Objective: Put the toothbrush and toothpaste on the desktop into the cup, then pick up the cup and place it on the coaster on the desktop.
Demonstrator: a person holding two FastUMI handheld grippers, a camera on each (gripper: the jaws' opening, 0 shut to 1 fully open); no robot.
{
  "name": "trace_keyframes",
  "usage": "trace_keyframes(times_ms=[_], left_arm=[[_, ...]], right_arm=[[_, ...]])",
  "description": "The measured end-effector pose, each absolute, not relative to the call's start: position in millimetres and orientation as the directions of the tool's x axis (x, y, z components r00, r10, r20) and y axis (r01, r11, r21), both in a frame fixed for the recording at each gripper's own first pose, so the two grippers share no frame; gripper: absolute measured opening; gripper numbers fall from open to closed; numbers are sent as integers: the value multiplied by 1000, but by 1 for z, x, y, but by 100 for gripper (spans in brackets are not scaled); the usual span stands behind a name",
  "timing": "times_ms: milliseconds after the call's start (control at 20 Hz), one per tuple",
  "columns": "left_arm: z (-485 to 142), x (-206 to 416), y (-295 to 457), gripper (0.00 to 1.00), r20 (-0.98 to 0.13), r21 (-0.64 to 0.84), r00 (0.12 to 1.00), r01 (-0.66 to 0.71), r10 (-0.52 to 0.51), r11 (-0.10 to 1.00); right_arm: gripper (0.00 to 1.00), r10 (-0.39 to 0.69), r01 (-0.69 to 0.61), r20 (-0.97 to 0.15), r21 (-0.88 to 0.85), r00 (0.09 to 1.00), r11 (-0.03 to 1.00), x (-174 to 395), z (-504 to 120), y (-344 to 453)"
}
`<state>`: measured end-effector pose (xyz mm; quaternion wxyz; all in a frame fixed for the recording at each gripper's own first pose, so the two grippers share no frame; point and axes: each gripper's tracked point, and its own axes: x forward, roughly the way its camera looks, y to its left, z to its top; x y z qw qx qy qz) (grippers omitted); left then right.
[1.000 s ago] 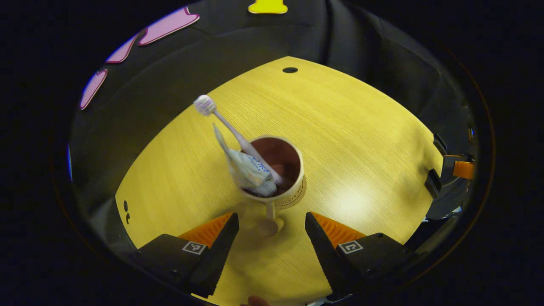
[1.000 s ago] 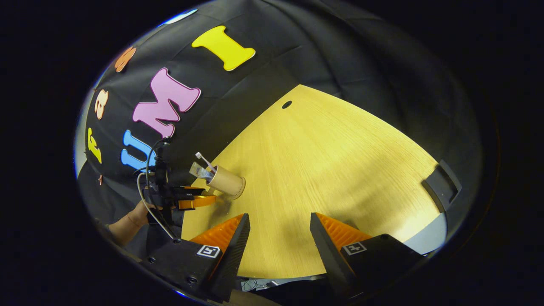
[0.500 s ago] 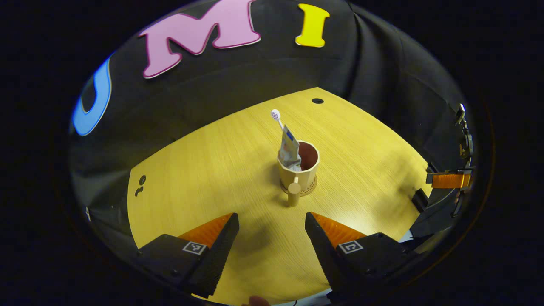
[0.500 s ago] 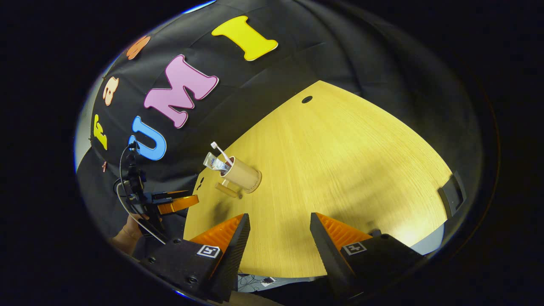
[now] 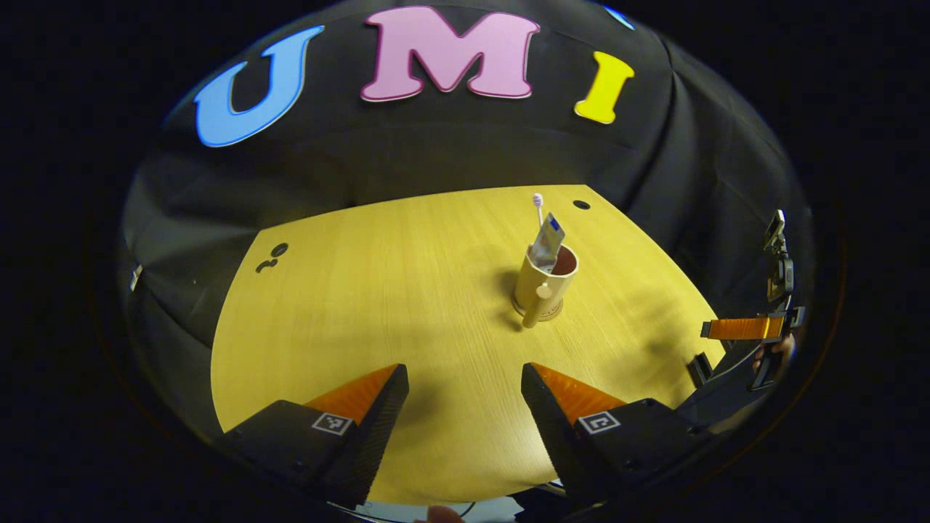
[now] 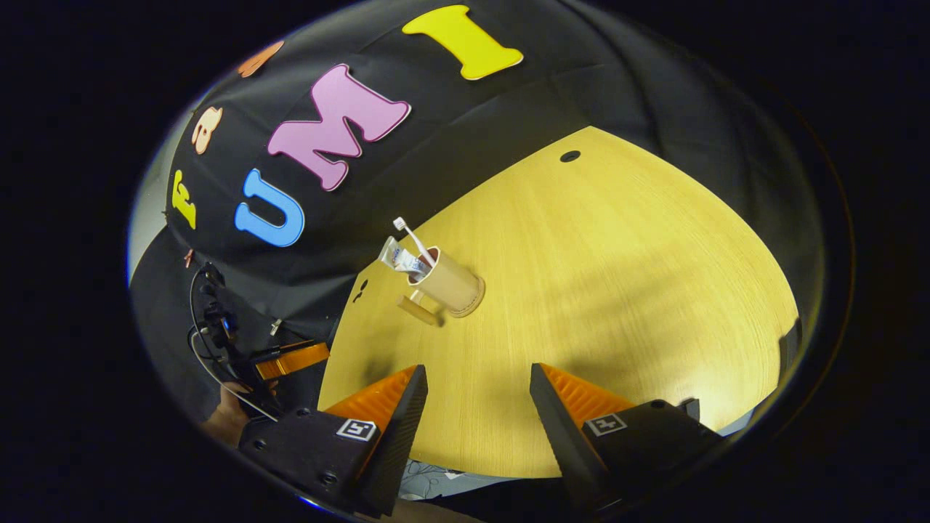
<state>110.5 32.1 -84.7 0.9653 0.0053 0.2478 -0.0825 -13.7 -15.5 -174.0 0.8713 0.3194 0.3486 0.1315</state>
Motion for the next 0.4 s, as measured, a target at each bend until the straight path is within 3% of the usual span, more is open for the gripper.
trace_keyframes(times_ms=[400], left_arm=[[-100,74,78,93,-465,-107,880,52,-96,993]], right_arm=[[88,509,-87,-523,634,683,769,-3,-163,21]])
